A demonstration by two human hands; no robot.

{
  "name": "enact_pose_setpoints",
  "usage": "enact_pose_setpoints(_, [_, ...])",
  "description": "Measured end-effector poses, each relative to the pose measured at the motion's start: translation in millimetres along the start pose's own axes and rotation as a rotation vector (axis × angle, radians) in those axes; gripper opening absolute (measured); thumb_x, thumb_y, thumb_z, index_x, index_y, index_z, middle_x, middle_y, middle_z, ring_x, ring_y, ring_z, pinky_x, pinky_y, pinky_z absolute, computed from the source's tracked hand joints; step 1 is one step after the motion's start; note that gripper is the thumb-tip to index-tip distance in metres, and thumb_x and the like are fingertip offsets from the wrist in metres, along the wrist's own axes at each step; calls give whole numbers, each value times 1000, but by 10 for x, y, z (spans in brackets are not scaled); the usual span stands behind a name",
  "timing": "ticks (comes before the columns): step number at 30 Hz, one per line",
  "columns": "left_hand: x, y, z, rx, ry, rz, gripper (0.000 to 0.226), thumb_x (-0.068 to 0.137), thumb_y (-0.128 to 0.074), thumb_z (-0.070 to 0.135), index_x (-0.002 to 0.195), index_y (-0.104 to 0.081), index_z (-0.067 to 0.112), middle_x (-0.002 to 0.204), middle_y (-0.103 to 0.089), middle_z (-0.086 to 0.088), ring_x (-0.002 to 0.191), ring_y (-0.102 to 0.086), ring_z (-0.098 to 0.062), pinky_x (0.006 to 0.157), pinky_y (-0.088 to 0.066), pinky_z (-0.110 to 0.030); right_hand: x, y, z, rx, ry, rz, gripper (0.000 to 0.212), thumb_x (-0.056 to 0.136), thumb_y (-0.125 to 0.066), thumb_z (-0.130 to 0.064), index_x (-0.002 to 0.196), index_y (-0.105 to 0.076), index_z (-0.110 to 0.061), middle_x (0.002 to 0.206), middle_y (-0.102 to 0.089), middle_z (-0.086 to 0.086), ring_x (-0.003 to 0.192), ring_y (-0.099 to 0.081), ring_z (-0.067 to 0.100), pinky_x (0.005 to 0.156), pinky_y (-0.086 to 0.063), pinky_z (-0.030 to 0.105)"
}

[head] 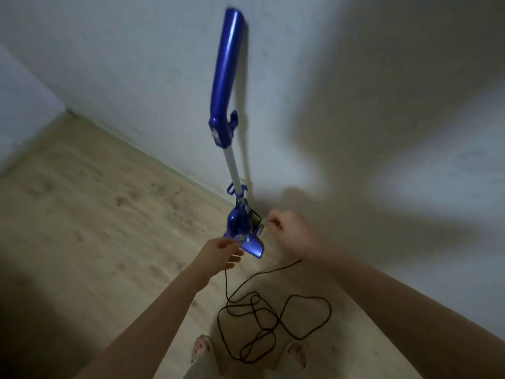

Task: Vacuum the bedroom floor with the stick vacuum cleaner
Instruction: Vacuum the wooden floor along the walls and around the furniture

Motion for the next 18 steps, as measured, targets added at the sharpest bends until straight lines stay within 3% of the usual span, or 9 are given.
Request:
enact_pose_setpoints(3, [-359,221,292,-222,-7,29,16,96,-54,17,100,-66,9,96,-70,-12,90,-66,-23,84,-53,-31,-151,347,-614,-138,146,-1,16,98,-45,-18,97,-60,-12,89,-65,6,80,-60,25,71,-47,36])
enact_pose_setpoints(9, [-426,650,578,-674,73,62,17,97,-51,12,101,-63,2,97,-69,-14,90,-67,-24,78,-54,-30,-4,742,-1579,-500,446,72,15,97,-43,-15,97,-56,-8,94,-61,8,86,-59,28,76,-48,42])
enact_pose_setpoints(11, [-308,764,645,-716,100,40,15,96,-51,11,98,-63,2,94,-68,-14,87,-66,-24,76,-53,-30,172,713,-1812,-758,585,115,10,90,-54,-10,98,-60,-8,96,-63,9,92,-58,28,83,-47,39])
enact_pose_setpoints(14, [-74,938,712,-756,150,10,14,95,-54,9,97,-63,-1,91,-68,-15,82,-65,-25,72,-55,-31,509,653,-2106,-1152,713,171,22,69,-78,-5,87,-66,-11,89,-66,6,89,-62,26,87,-52,37])
enact_pose_setpoints(16, [54,1041,733,-816,193,-12,15,95,-54,7,89,-63,-3,83,-67,-16,73,-65,-26,60,-59,-30,741,607,-2232,-1384,653,80,22,81,-70,-5,101,-62,-11,104,-65,8,102,-60,27,98,-46,39])
enact_pose_setpoints(18, [185,1115,732,-868,235,-57,21,96,-53,8,80,-63,-2,67,-67,-14,60,-66,-24,49,-57,-26,1025,621,-2302,-1549,430,-85,22,90,-62,-5,111,-58,-9,116,-63,10,108,-60,27,99,-45,38])
Point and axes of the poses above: each hand's wrist, its own x-axis towards the middle knuckle, its own y-axis out of the back of the hand, z = x × y, the point moved 5 cm from there along x, towards the middle knuckle
